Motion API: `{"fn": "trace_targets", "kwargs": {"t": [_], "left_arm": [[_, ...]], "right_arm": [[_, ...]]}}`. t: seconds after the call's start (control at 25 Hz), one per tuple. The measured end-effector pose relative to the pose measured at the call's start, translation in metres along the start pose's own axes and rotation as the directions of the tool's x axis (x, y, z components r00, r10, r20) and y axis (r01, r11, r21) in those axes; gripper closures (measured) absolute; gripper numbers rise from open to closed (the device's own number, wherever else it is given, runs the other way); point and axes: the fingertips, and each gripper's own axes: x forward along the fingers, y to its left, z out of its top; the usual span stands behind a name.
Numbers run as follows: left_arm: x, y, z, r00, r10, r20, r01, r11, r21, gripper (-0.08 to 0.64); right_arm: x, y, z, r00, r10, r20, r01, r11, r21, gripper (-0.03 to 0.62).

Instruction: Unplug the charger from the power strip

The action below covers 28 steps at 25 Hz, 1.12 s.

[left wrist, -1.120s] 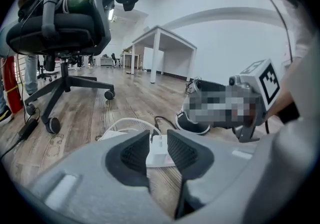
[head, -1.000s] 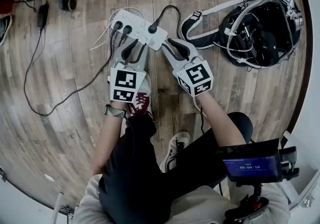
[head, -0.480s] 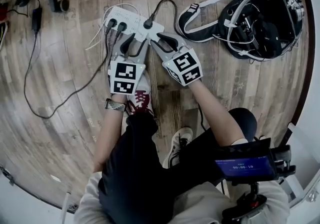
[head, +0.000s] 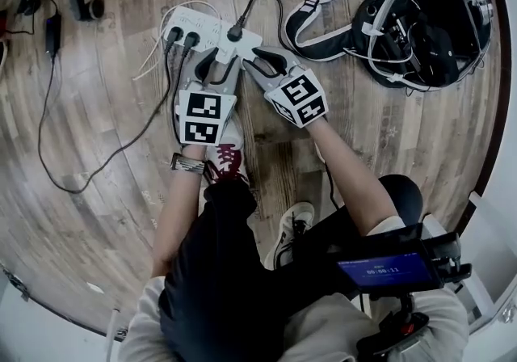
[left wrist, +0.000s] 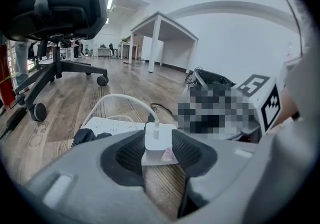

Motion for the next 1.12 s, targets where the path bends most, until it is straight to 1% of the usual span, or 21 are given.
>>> {"fn": "trace_targets", "kwargs": {"t": [0.16,0.2,0.32,0.4,0.48,0.56,0.64,0.72,0.8,0.88,1.04,1.12], "left_arm": [[0.003,0.002,-0.003,1.0,-0.017,-0.015,0.017,1.0,0.015,0.399],[0.004,0.003,-0.003,1.0,-0.02,-0.013,0.02,1.0,0.01,0.399],[0.006,0.002,-0.005,1.0,-0.019,-0.013,0.019,1.0,-0.001,0.399],[0.008,0.002,-0.007,1.0,-0.014,-0.015,0.013,1.0,-0.002,0.399],[0.01,0.003,-0.008,1.0,-0.008,-0.016,0.008,1.0,-0.007,0.399],[0.012,0.006,-0.009,1.0,0.002,-0.02,-0.003,1.0,-0.016,0.399],[0.015,0.007,-0.011,0.999,0.013,-0.03,-0.013,1.0,-0.016,0.4],[0.018,0.007,-0.013,0.999,0.025,-0.045,-0.025,1.0,0.003,0.4],[0.02,0.007,-0.015,0.998,0.042,-0.053,-0.04,0.999,0.027,0.42],[0.02,0.008,-0.015,0.997,0.052,-0.052,-0.05,0.998,0.031,0.42],[0.02,0.008,-0.014,0.998,0.049,-0.046,-0.049,0.999,0.0,0.42],[0.02,0.008,-0.015,0.999,0.036,-0.037,-0.037,0.998,-0.041,0.419]], "right_arm": [[0.001,-0.004,-0.002,1.0,-0.012,0.014,0.012,1.0,-0.028,0.488],[0.002,-0.006,-0.003,1.0,-0.018,0.011,0.019,0.999,-0.029,0.499],[0.003,-0.01,-0.003,0.999,-0.04,-0.003,0.04,0.999,-0.012,0.56],[0.003,-0.012,-0.004,0.999,-0.043,-0.01,0.043,0.999,-0.006,0.574],[0.003,-0.012,-0.004,0.999,-0.047,-0.017,0.046,0.999,-0.023,0.574],[0.004,-0.012,-0.005,0.998,-0.065,-0.024,0.063,0.996,-0.06,0.574],[0.004,-0.011,-0.005,0.996,-0.08,-0.026,0.077,0.994,-0.078,0.574],[0.004,-0.011,-0.005,0.997,-0.08,-0.022,0.078,0.995,-0.068,0.574],[0.004,-0.012,-0.006,0.997,-0.075,-0.022,0.074,0.995,-0.063,0.574],[0.004,-0.012,-0.005,0.997,-0.072,-0.017,0.071,0.996,-0.053,0.575],[0.003,-0.014,-0.004,0.997,-0.075,0.013,0.075,0.997,-0.006,0.583],[0.003,-0.015,-0.005,0.997,-0.079,0.012,0.079,0.997,-0.006,0.583]]}}
